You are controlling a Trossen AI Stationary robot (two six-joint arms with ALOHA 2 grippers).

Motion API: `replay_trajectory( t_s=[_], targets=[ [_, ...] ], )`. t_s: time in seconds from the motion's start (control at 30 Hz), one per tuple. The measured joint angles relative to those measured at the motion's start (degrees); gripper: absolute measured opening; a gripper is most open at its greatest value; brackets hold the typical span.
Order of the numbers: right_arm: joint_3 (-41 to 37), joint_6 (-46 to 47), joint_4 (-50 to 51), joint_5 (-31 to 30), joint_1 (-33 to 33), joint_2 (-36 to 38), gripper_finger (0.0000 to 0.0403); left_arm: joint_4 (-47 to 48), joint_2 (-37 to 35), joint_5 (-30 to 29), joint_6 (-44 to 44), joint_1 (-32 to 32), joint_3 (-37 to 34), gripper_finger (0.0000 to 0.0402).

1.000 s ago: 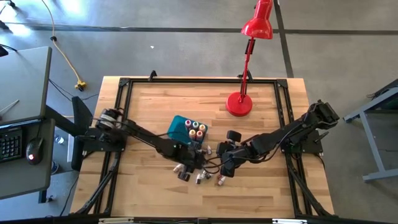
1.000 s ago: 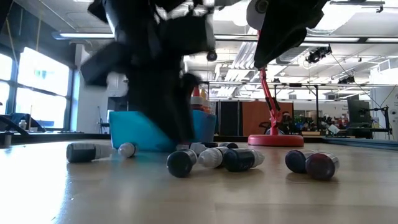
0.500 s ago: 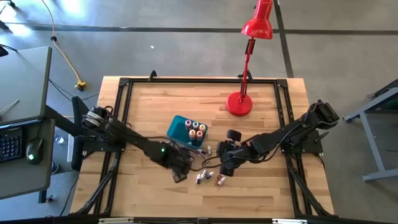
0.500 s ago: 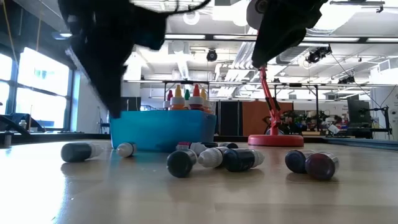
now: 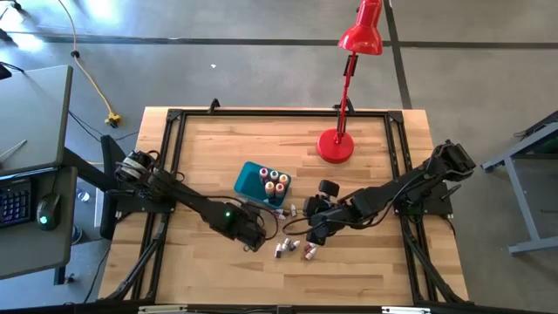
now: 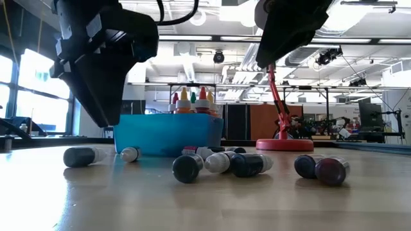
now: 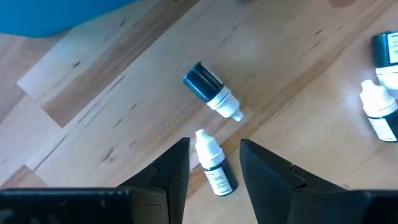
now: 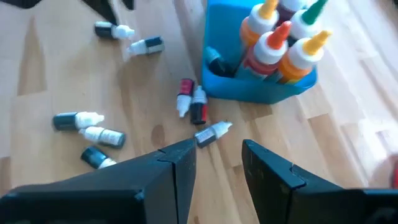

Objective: Pick & Place food coloring
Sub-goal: Put the small green food coloring into the blue bin

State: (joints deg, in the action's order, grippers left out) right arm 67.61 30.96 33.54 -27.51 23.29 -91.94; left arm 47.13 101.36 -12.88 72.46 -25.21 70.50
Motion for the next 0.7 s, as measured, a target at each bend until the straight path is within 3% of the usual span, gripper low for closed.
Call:
replay_trajectory(
  t_s=[0.2,0.53,0.7],
  targets=[
    [0.0,-0.1,-0.2,-6.6,0.0,0.0,0.0123,-0.2,2.8,2.3,3.3,-1.3,0.0,0.0138],
    [0.0,0.1,-0.5,-6.5,0.0,0.0,0.0123,-2.3,7.1,4.4,4.3,-2.2,0.1,0.0138],
    [0.0,0.1,-0.8,-6.5,0.0,0.0,0.0123,-3.0,7.5,4.1,-1.1,-2.2,0.1,0.0138]
  ],
)
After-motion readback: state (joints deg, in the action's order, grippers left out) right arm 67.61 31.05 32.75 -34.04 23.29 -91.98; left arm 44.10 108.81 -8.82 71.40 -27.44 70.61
